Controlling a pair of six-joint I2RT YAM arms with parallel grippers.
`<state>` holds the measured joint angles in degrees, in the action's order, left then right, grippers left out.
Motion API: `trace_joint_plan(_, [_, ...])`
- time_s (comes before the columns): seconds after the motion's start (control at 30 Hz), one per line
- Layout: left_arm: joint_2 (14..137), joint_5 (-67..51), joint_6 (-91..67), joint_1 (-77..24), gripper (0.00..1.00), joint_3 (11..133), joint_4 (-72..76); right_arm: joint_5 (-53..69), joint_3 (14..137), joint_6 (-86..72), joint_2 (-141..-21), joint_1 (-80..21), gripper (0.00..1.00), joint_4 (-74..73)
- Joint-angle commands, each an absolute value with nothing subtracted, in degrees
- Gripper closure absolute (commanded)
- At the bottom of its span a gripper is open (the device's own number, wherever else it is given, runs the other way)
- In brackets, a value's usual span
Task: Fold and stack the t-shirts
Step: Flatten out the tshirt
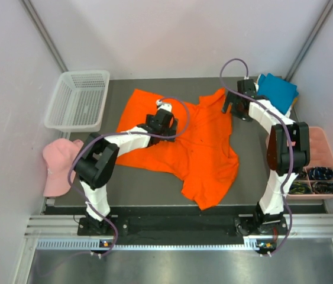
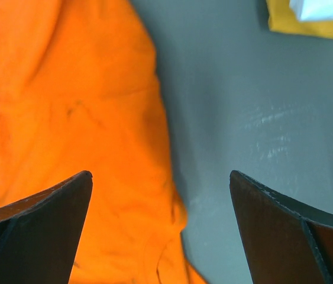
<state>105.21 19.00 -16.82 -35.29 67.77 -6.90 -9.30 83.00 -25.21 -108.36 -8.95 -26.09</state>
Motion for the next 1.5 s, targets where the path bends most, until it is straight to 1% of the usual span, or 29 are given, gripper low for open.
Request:
trace_joint_plan(0.0, [108.98, 20.83, -15.91, -35.42, 0.08, 71.10, -6.59, -1.34, 87.27, -26.98, -112.83, -5.63, 0.01, -22.85])
trace_joint_plan(0.17, [110.21, 21.62, -15.73, -35.42, 0.08, 71.37, -6.86, 2.45, 90.09, -27.77, -116.45, -3.43, 0.01, -21.63])
trace_joint_plan(0.47, [110.30, 22.94, -15.12, -35.42, 0.08, 71.81, -7.65, 14.92, 92.37, -31.02, -121.37, -1.14, 0.01, -18.11])
trace_joint_plan(1.0, [109.51, 23.64, -14.50, -35.33, 0.08, 71.46, -8.35, 26.89, 94.05, -32.96, -125.68, -1.05, 0.01, -15.56])
trace_joint_plan(1.03, [109.51, 23.56, -14.50, -35.33, 0.10, 71.54, -8.44, 27.07, 93.78, -33.13, -125.25, -1.05, 0.01, -14.60])
trace_joint_plan(1.07, [109.60, 23.47, -14.50, -35.33, 0.16, 71.46, -8.52, 27.94, 93.52, -33.22, -125.16, -0.97, 0.02, -14.07])
trace_joint_plan(1.17, [109.86, 23.29, -14.41, -35.33, 0.27, 71.54, -8.61, 32.49, 92.03, -35.41, -124.80, -0.27, 0.02, -10.03])
trace_joint_plan(1.23, [109.95, 23.38, -14.41, -35.33, 0.27, 71.54, -8.96, 34.71, 90.62, -36.99, -124.81, -0.26, 0.02, -7.75])
trace_joint_plan(1.27, [109.86, 23.47, -14.41, -35.33, 0.27, 71.54, -9.05, 36.37, 90.01, -37.96, -124.54, 1.30, 0.02, -4.52])
trace_joint_plan(1.47, [109.69, 23.82, -14.24, -35.33, 0.27, 71.28, -9.05, 39.11, 86.31, -41.92, -123.40, 3.34, 0.02, 2.10])
